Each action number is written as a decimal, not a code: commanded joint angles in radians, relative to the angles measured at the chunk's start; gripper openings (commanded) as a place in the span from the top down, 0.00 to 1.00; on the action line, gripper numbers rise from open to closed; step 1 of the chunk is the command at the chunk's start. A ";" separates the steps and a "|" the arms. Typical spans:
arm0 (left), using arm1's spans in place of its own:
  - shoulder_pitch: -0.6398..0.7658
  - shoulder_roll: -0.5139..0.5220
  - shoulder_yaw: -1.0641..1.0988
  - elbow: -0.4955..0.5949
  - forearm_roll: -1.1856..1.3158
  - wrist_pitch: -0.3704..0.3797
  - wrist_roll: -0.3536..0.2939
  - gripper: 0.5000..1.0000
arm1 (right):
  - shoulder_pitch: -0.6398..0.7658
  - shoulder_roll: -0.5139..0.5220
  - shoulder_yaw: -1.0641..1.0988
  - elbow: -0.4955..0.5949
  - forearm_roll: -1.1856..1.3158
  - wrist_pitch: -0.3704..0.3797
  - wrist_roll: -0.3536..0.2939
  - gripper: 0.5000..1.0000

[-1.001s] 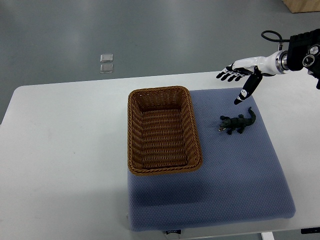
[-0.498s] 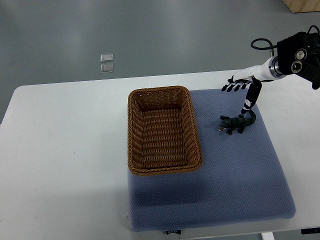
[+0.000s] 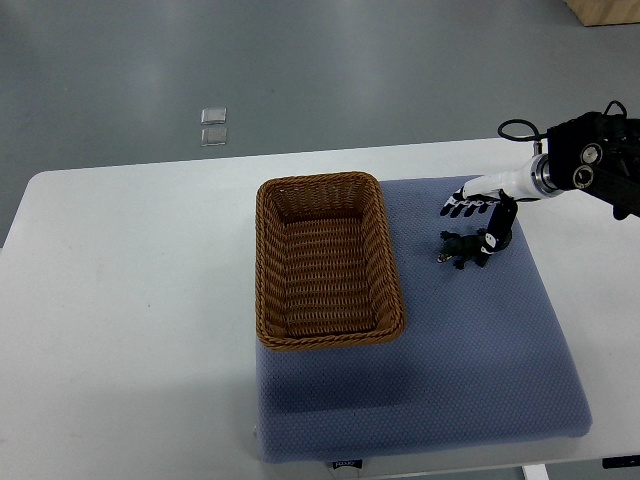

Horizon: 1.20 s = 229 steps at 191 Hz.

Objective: Place crocodile in brown basket with right hand
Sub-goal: 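Close the right hand's fingers around the crocodile, then lift the crocodile off the mat with the right hand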

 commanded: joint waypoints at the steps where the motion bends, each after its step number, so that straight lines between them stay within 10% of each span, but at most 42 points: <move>1: 0.000 0.000 -0.001 0.000 0.000 0.000 0.000 0.00 | -0.019 0.003 0.000 -0.001 -0.003 -0.033 0.000 0.16; 74: 0.000 0.000 -0.001 0.001 0.000 0.000 0.000 0.00 | -0.065 0.003 -0.004 -0.002 -0.026 -0.104 0.025 0.29; 145: 0.000 0.000 -0.003 0.001 0.000 0.000 0.002 0.00 | -0.085 0.005 -0.007 -0.002 -0.081 -0.136 0.043 0.99; 229: 0.000 0.000 -0.003 0.001 -0.002 0.000 0.002 0.00 | -0.056 -0.015 0.001 0.003 -0.084 -0.131 0.059 1.00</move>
